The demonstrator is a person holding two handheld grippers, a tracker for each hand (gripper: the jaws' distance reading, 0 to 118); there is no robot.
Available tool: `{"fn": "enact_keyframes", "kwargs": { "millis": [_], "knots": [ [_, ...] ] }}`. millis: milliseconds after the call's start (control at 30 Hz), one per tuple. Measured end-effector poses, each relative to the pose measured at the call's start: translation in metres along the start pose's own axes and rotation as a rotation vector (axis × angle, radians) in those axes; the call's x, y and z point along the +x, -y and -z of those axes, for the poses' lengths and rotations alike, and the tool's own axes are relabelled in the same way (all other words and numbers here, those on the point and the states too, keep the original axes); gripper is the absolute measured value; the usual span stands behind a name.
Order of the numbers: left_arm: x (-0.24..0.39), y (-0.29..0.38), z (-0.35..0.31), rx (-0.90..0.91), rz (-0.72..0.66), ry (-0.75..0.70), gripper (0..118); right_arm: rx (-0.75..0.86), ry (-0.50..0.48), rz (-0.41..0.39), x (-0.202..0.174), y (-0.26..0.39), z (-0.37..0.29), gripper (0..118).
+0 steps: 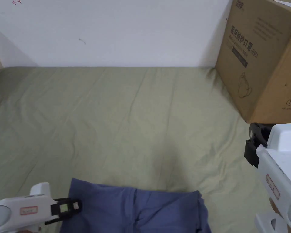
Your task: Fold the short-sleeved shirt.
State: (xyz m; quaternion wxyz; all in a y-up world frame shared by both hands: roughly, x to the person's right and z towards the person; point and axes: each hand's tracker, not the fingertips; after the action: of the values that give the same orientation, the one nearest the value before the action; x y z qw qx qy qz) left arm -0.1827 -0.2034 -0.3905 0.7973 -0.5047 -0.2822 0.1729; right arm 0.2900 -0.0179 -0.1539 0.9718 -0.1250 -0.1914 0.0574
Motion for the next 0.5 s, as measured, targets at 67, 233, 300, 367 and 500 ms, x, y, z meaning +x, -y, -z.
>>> {"fn": "enact_keyframes", "kwargs": {
  "millis": [67, 233, 300, 367, 500],
  "knots": [
    [-0.007, -0.007, -0.024, 0.021, 0.026, -0.057, 5, 0.013, -0.007, 0.000, -0.001, -0.002, -0.003, 0],
    [0.006, -0.023, -0.066, 0.017, 0.078, -0.187, 5, 0.037, -0.027, 0.011, -0.001, -0.005, -0.007, 0],
    [0.023, -0.027, -0.070, 0.010, 0.095, -0.234, 5, 0.043, -0.033, 0.018, -0.001, -0.006, -0.008, 0],
    [0.050, -0.029, -0.068, -0.002, 0.100, -0.261, 5, 0.045, -0.041, 0.024, -0.001, -0.006, -0.008, 0],
    [0.115, -0.021, -0.056, -0.025, 0.142, -0.157, 5, 0.049, -0.045, 0.027, 0.002, -0.005, -0.010, 0]
  ]
}}
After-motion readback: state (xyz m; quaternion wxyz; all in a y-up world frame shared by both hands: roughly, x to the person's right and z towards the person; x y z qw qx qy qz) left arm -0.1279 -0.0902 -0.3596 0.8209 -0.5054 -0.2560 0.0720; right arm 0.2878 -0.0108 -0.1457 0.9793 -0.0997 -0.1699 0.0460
